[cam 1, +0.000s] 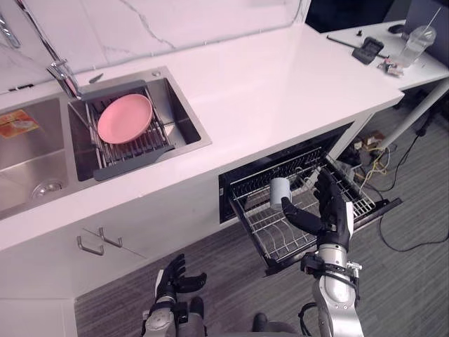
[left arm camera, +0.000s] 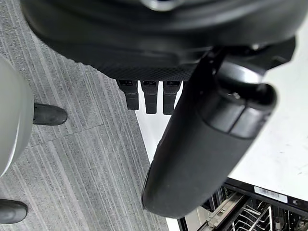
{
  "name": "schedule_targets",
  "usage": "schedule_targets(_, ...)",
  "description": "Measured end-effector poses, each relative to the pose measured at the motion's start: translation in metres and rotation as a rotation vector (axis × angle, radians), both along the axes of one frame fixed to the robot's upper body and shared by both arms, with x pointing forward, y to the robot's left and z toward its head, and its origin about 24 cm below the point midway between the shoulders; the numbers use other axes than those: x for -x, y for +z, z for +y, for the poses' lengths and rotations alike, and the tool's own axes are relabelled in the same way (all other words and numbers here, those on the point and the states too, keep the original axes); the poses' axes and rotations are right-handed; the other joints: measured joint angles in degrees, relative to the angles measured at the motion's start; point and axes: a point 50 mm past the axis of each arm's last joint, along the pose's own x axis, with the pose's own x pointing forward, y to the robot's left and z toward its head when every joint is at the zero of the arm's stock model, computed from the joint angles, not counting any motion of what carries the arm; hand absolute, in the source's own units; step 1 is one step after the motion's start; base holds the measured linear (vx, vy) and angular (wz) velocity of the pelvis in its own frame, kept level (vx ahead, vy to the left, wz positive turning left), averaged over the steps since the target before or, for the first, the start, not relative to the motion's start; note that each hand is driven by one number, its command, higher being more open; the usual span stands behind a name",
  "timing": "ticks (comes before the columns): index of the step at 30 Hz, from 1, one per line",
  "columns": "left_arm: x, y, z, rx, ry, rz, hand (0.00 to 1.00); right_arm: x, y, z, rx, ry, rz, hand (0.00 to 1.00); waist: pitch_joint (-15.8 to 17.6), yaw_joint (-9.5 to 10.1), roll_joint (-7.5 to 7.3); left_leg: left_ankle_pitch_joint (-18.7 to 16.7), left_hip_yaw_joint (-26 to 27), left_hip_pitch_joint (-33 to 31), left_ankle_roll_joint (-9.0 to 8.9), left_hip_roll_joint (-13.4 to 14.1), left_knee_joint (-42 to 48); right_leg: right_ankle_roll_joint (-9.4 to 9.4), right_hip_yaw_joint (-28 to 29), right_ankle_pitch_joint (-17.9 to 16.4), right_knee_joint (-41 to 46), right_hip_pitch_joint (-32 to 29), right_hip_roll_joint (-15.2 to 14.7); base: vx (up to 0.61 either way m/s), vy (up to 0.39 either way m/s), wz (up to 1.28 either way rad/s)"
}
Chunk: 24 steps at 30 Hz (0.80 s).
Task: Walk over to the sink, pick up the cup, carry it to the dishwasher, place the cup inside the dishwasher, then close the dishwasher door
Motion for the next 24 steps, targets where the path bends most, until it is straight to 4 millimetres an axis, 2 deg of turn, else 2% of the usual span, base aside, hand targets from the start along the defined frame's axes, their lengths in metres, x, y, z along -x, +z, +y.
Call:
schedule_targets(5,0.003,-0.002,0.003,-0.017,-0.014,0.013,0.9,0.0,0.016,0.007,0.01,0.042,-0.088,0.9,-0.82,-0.35,0.03,0.56,-3.34,-1.5,-0.01,-0.93,0.74,0.08,-3.36,-0.2,-0.13,1.0,-0.12,-0.03,-0.009,0.36)
schedule_targets(7,0.002,-0.002,0.005,-0.027,-0.011,0.009,0.9,-0.002,0.026,0.009,0.056,0.055,-0.132,0.9,-0.79,-0.43,0.04,0.61,-6.04,-5.05,0.0,-1.44,2.79,0.05,-7.6,-0.49,0.01,0.9,-0.7,-0.06,-0.005,0.83)
schedule_targets(8,0.001,-0.002,0.006,-0.031,-0.011,0.008,0.9,-0.004,0.028,0.009,0.072,0.059,-0.14,0.9,-0.76,-0.41,-0.03,-0.15,-5.08,-5.57,1.26,-1.25,2.9,0.01,-8.51,-0.51,-0.06,0.91,-0.81,-0.05,-0.003,0.95)
schedule_targets(9,0.001,-0.004,0.009,-0.041,-0.015,0.028,0.9,-0.007,0.032,0.009,0.119,0.064,-0.158,0.9,-0.71,-0.66,-0.07,-0.21,3.55,-5.81,1.36,1.41,2.68,0.13,-11.3,-0.58,-0.43,1.55,-1.24,-0.02,-0.003,0.84)
schedule_targets(10,0.001,-0.005,0.01,-0.044,-0.017,0.035,0.9,-0.009,0.034,0.009,0.134,0.065,-0.166,0.9,-0.65,-0.91,-0.12,-0.08,7.19,-5.87,1.52,2.49,2.84,0.22,-12.38,-0.61,-0.65,1.93,-1.75,0.02,0.025,1.09)
schedule_targets(11,0.002,-0.006,0.011,-0.055,-0.024,0.042,0.9,-0.012,0.037,0.008,0.174,0.063,-0.179,0.9,-0.64,-1.11,-0.06,0.12,13.28,-6.45,1.81,4.42,4.12,0.4,-14.59,-0.66,-0.88,2.52,-2.3,0.07,0.075,0.88)
schedule_targets(12,0.003,-0.006,0.013,-0.069,-0.033,0.048,0.9,-0.016,0.038,0.006,0.203,0.062,-0.185,0.9,-0.65,-1.1,0.04,0.76,16.02,-6.86,2.12,5.39,5.25,0.58,-15.61,-0.77,-0.89,2.82,-2.52,0.1,0.12,0.79)
schedule_targets(13,0.004,-0.007,0.018,-0.09,-0.044,0.059,0.9,-0.021,0.04,0.006,0.233,0.068,-0.192,0.9,-0.44,-0.66,-0.22,1.08,15.44,-6.96,0.88,4.79,5.74,0.7,-15.79,-0.84,-0.88,3.1,-2.9,0.09,0.099,0.46)
schedule_targets(16,0.008,-0.008,0.023,-0.111,-0.044,0.084,0.9,-0.025,0.042,0.007,0.253,0.073,-0.202,0.9,0.07,-0.66,-0.85,0.35,13.28,-6.91,1.7,2.55,5.78,0.7,-15.75,-0.84,-0.55,4.48,-4.54,0.08,0.113,0.5)
schedule_targets(18,0.008,-0.008,0.023,-0.117,-0.045,0.082,0.9,-0.027,0.04,0.008,0.284,0.079,-0.191,0.9,0.14,-0.41,-0.88,-1.74,12.5,-6.65,2.52,0.98,6.7,1.32,-15.71,-1.23,2.26,4.5,-6.3,0.1,0.177,0.36)
schedule_targets(19,0.008,-0.008,0.023,-0.124,-0.06,0.084,0.9,-0.027,0.037,0.008,0.286,0.079,-0.176,0.9,0.47,-0.59,-0.87,-3.3,12.0,-5.69,2.52,0.12,7.37,2.0,-15.24,-1.7,6.91,4.08,-8.14,0.13,0.228,0.22)
schedule_targets(21,0.009,-0.008,0.022,-0.137,-0.09,0.087,0.9,-0.028,0.031,0.007,0.304,0.078,-0.146,0.9,0.82,-0.68,-0.98,-4.8,11.67,-3.44,3.36,-1.21,7.52,1.64,-12.27,-1.59,19.56,0.03,-11.64,0.12,0.19,0.14)
schedule_targets(22,0.008,-0.007,0.024,-0.152,-0.111,0.085,0.9,-0.028,0.03,0.008,0.31,0.08,-0.138,0.9,1.27,-0.99,-1.69,-5.68,11.3,-2.26,3.98,-2.36,8.21,-0.81,-8.67,0.02,28.68,-3.72,-13.73,0.15,0.174,0.19)
schedule_targets(23,0.007,-0.007,0.023,-0.16,-0.123,0.081,0.9,-0.029,0.029,0.009,0.319,0.081,-0.128,0.9,1.54,-1.58,-1.39,-6.84,10.37,-1.59,5.29,-2.8,8.77,-2.08,-4.12,-0.39,35.55,-7.44,-13.43,0.16,0.152,0.3)
schedule_targets(24,0.008,-0.007,0.025,-0.165,-0.124,0.084,0.9,-0.029,0.029,0.009,0.321,0.081,-0.127,0.9,1.55,-2.09,-1.41,-7.19,9.5,-1.34,5.49,-2.85,8.88,-2.07,-2.21,-2.07,37.73,-8.9,-12.18,0.19,0.103,0.54)
